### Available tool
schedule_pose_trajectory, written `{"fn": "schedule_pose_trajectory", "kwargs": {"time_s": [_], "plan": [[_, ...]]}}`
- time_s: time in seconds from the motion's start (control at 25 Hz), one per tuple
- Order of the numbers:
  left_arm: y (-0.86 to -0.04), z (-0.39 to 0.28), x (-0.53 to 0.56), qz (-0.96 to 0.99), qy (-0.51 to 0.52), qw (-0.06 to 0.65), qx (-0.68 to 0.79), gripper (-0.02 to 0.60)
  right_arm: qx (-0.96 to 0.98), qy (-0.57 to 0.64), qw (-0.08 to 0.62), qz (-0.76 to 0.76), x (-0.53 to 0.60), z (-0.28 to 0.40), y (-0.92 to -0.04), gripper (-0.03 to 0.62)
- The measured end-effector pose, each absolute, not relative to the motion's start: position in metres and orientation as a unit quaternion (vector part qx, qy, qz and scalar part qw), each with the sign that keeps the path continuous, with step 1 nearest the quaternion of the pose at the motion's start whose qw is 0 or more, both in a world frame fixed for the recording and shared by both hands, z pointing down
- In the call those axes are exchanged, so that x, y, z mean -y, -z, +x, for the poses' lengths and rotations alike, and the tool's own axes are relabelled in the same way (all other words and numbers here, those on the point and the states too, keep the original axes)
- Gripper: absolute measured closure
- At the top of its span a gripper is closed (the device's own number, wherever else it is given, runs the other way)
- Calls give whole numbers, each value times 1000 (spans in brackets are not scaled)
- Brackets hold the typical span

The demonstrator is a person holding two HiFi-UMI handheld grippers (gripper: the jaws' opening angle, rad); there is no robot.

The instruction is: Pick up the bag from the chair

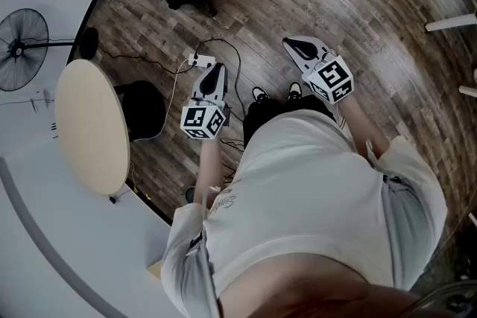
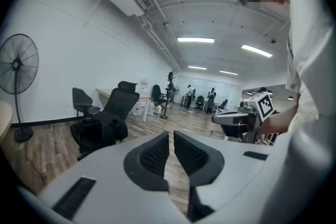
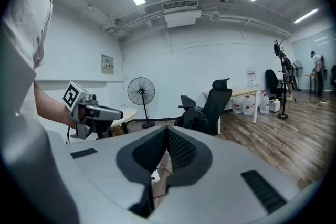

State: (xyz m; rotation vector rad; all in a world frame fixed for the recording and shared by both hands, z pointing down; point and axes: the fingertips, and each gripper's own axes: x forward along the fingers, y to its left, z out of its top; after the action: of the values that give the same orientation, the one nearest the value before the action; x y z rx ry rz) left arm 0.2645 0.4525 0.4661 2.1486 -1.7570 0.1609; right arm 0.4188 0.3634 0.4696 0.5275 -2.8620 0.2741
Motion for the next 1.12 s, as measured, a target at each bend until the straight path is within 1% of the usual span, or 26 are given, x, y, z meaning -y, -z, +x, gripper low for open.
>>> {"fn": "schedule_pose_trajectory", "kwargs": {"time_s": [0.16,0.36,0.6,0.96,1.12], "plan": [[-472,259,-428,781,-95,155,598,541,976,-80,102,177,-340,421,-468,600],[-459,249,-415,764,-57,170,620,541,978,-72,92,174,-323,422,-460,600],[-463,240,-392,754,-54,177,630,541,980,-91,82,159,-308,406,-467,600],[-496,228,-347,756,-38,217,616,541,975,-101,117,162,-273,380,-485,600],[-484,204,-317,769,-23,204,605,541,970,-104,119,184,-245,363,-474,600]]}}
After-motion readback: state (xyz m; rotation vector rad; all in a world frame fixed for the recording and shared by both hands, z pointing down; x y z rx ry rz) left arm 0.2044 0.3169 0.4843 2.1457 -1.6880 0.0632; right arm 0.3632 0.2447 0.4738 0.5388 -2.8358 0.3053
